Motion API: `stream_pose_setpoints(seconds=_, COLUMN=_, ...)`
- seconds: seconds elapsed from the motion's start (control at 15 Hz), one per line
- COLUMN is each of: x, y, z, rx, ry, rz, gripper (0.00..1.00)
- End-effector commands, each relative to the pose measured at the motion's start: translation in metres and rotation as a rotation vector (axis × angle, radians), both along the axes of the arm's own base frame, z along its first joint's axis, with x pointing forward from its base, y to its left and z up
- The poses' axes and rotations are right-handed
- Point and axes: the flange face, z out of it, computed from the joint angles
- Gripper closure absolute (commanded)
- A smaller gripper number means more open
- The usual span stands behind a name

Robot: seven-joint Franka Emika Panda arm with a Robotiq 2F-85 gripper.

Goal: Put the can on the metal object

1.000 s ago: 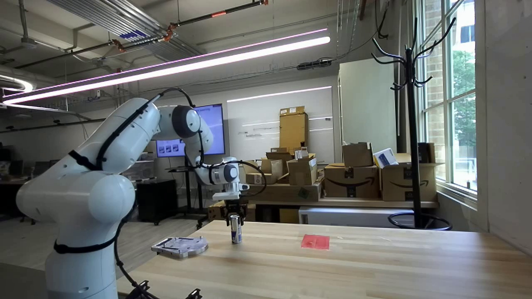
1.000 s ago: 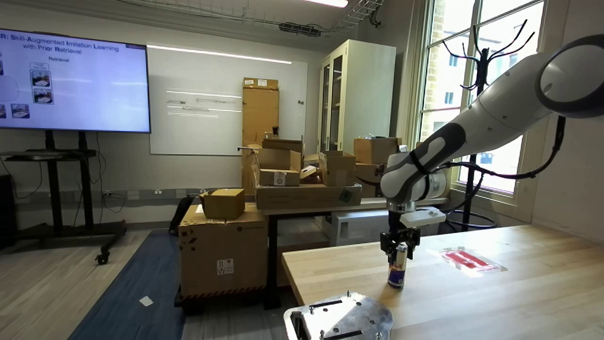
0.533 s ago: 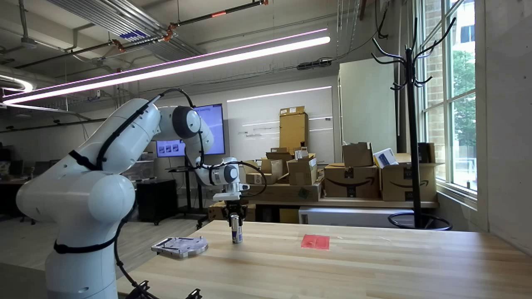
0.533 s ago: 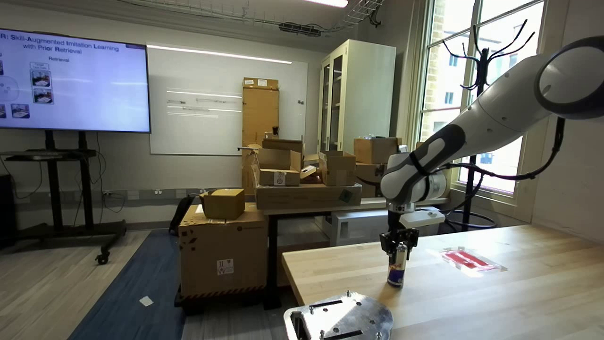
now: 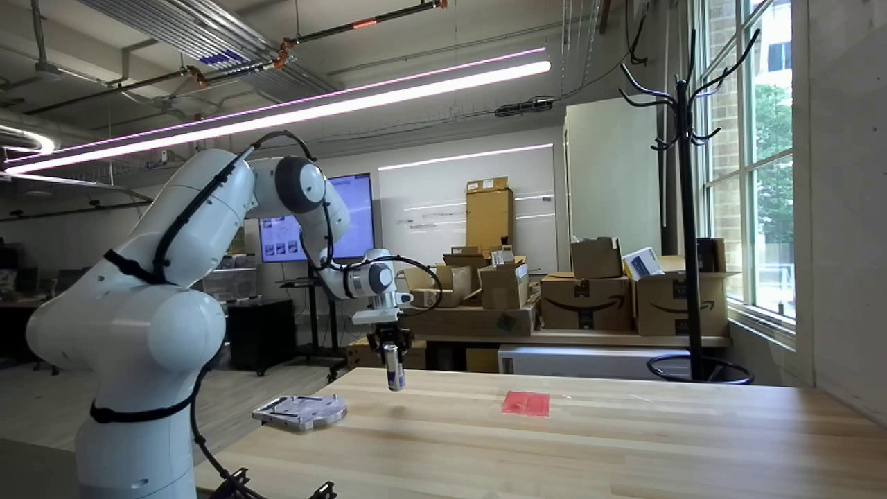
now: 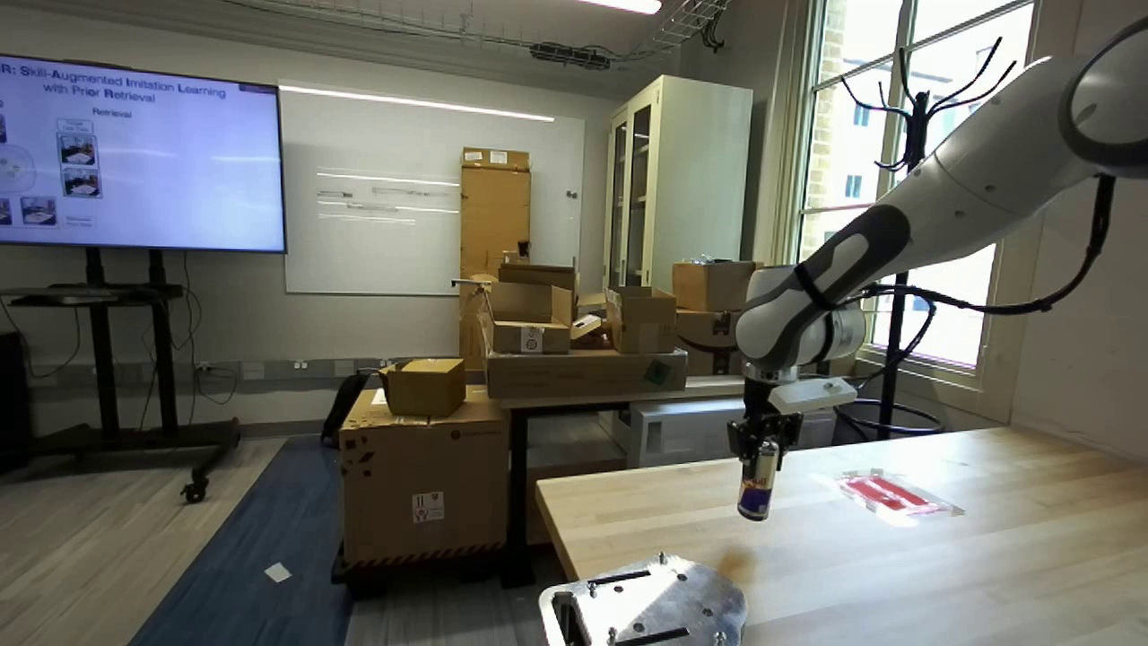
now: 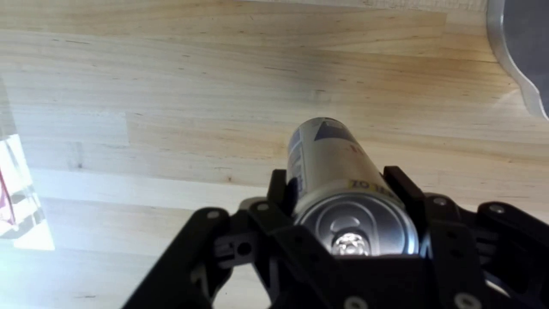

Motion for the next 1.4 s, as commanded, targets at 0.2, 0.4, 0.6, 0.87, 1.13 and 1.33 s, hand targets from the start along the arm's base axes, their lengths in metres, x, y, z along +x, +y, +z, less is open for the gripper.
stream_pose_setpoints(seconds=0.2, x=-0.057, y=0.058, z=0.067, rx=-0.041, ry=-0.043, rz=0.128, gripper=0.66)
stream_pose_setpoints(seconds=0.4, x=-0.076, y=0.104, z=0.066, rx=-0.060, ry=-0.024, rz=0.211, gripper=0.66)
stream_pose_setpoints(seconds=0.6, x=-0.091, y=0.151, z=0.054, rx=-0.078, ry=-0.002, rz=0.295, gripper=0.66)
stream_pose_setpoints(seconds=0.87, x=-0.109, y=0.198, z=0.040, rx=-0.091, ry=0.024, rz=0.376, gripper=0.66)
stream_pose_setpoints(seconds=1.13, x=-0.120, y=0.229, z=0.023, rx=-0.088, ry=0.050, rz=0.435, gripper=0.66)
stream_pose_setpoints(seconds=1.33, x=-0.122, y=0.240, z=0.009, rx=-0.090, ry=0.068, rz=0.464, gripper=0.66)
